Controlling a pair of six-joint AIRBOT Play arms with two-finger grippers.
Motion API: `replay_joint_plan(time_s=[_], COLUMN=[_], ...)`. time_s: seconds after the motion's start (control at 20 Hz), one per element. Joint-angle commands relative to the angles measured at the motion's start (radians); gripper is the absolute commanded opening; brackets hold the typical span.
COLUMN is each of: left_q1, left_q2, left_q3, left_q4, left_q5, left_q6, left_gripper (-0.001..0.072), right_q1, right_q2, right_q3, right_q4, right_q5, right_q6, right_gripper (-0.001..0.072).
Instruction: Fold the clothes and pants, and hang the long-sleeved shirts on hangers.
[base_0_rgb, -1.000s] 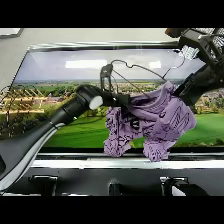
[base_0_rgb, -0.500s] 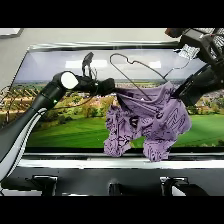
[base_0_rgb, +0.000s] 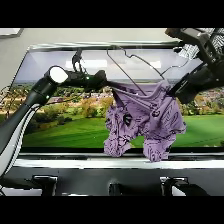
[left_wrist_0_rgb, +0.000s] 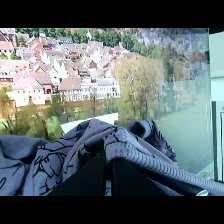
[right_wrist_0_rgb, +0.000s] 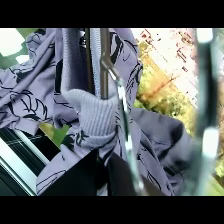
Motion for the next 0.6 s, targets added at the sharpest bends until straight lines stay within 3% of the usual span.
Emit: replay_joint_plan(time_s=[0.0, 0.25, 0.55], left_q1=[0.037, 0.074, 0.072], left_q2=[-0.006, -0.012, -0.015], left_q3=[0.001, 0.006, 0.019], left_q4=[-0.035, -0.153, -0.154], left_q5=[0.005, 0.005, -0.026], left_q6=[0.003, 0.096, 0.122], left_gripper=[0.0024, 0.0024, 0.0025], right_q1=[0.0, 0.001, 0.001], right_q2=[-0.004, -0.026, -0.095], right_q3=[-0.005, -0.005, -0.005], right_q4=[0.034, 0.044, 0.086], right_q5=[-0.004, -0.03, -0.142], right_q6=[0.001, 0.001, 0.001], right_gripper=[0.0039, 0.0039, 0.0039])
